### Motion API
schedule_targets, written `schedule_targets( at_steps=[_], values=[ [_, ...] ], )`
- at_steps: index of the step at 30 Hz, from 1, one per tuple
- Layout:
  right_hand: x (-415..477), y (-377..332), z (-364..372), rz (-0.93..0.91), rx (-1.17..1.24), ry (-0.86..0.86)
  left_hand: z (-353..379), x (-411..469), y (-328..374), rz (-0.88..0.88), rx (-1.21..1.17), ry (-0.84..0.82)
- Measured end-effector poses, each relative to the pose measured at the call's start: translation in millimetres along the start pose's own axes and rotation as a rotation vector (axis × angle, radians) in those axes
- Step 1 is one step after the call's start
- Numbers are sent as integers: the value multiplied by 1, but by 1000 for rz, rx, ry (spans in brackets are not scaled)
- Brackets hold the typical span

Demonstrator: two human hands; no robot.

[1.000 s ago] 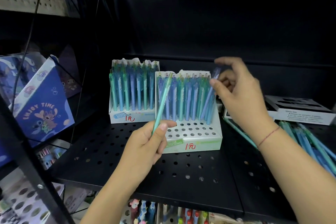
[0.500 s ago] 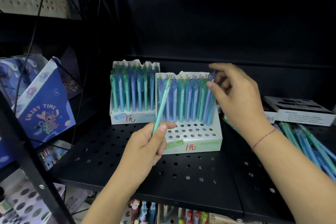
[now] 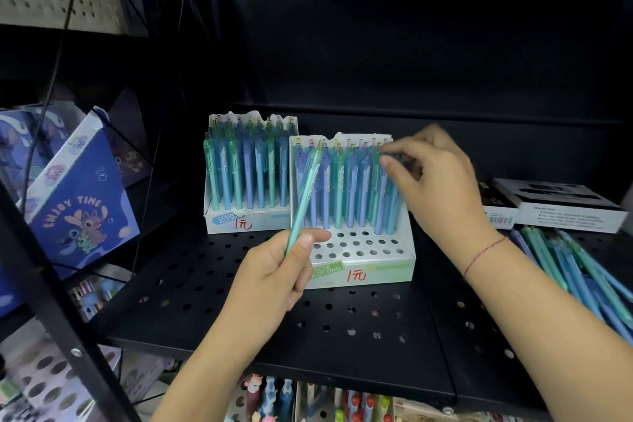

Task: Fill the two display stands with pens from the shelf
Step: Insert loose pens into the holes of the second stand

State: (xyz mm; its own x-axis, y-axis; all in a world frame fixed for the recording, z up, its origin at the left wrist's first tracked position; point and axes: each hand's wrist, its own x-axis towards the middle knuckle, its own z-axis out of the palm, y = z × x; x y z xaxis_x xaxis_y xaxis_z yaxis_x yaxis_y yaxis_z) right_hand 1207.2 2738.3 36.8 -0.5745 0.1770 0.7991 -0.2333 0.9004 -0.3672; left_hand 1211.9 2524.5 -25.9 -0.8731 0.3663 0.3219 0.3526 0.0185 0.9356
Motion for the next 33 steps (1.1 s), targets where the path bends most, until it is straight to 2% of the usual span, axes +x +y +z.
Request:
schedule_targets(
  at_steps=[3,5,9,12,14,17,20,22,25,33],
  values=[
    [0,-6,-6,18,35,17,0,-1,-1,4,4,-14],
    [-3,-16,-11,11,210,9,0,-1,0,7,5,-37],
    [-10,-41,-9,139,748,-310,2,-1,2,23,65,-68],
    [-14,-50,-2,153,843,-463,4,0,0,14,107,-85],
    [-13,-49,-3,158,868,-452,5,1,-1,17,108,-62],
    [-5,-40,-13,201,852,-242,3,3,-1,70,125,128],
    [3,-23,-23,184,642,-24,0,6,-3,46,215,335],
    [3,-15,-22,135,473,8,-2,9,-8,-44,281,313],
    [2,-11,-16,82,331,-11,0,12,-12,-129,364,180],
    [1,-11,-9,23,334,-3,1,12,-12,-153,377,120]
  ],
)
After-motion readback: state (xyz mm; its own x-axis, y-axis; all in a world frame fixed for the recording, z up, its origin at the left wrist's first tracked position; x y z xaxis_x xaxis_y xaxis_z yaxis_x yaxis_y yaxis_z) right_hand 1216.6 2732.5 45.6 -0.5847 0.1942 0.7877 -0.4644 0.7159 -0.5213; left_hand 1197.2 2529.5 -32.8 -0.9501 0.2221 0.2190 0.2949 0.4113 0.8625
